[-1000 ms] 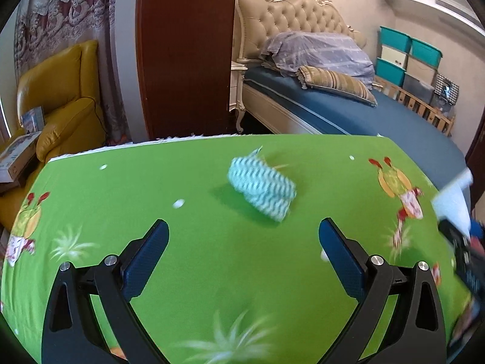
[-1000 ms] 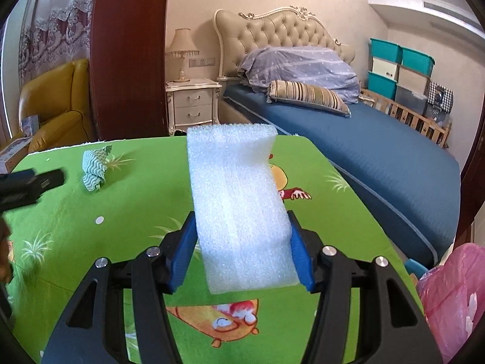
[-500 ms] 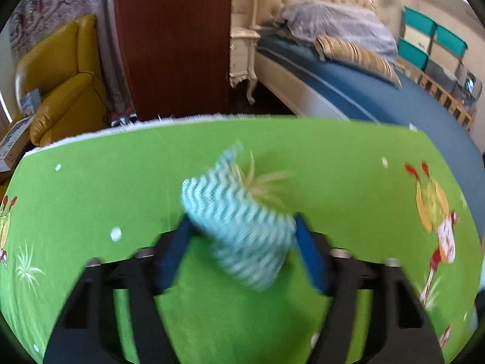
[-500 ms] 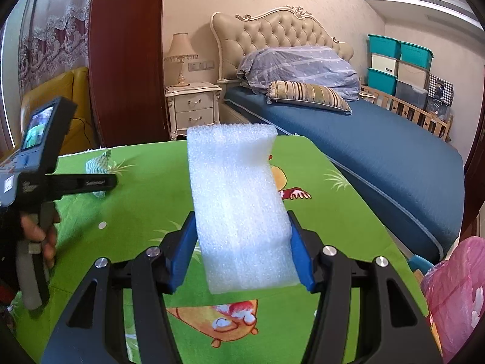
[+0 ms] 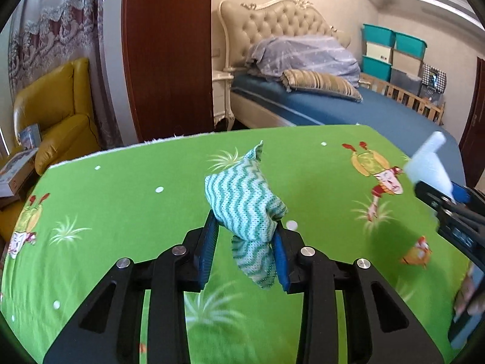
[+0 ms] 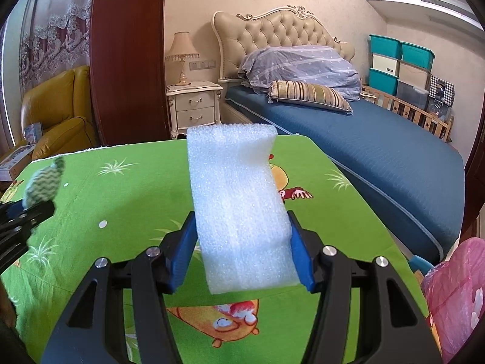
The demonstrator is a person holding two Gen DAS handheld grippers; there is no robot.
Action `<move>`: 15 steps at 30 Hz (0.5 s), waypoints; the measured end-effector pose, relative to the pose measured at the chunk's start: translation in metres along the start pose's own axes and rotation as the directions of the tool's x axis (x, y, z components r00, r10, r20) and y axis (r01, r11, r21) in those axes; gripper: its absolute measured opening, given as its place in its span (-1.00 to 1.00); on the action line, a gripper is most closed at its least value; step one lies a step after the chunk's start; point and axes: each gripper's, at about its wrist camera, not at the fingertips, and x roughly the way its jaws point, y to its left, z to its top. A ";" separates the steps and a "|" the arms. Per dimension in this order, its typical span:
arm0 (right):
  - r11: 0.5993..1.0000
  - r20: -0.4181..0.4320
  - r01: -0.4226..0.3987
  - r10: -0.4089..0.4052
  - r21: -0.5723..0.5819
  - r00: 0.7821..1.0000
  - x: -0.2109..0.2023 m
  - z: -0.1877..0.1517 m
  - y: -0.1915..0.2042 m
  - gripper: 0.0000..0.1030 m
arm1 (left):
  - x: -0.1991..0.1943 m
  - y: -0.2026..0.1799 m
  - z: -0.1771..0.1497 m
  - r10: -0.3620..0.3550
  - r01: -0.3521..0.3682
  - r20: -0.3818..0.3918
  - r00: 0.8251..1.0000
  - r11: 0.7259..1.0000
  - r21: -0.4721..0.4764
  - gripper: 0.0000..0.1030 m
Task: Collect trash
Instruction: 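Carry the cloth and foam block over the pink bin and open both tools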
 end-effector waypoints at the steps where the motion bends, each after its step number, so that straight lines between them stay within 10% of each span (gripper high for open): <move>1: 1.000 0.001 0.001 -0.001 -0.002 1.000 0.000 0.001 0.000 0.08 | -0.006 -0.001 -0.002 -0.005 0.005 0.010 1.000 1.000 0.004 -0.37; 15: 0.998 0.055 -0.050 0.052 -0.048 0.997 -0.094 -0.028 0.003 0.09 | -0.076 -0.034 -0.034 -0.057 0.048 0.113 0.992 0.996 0.077 -0.36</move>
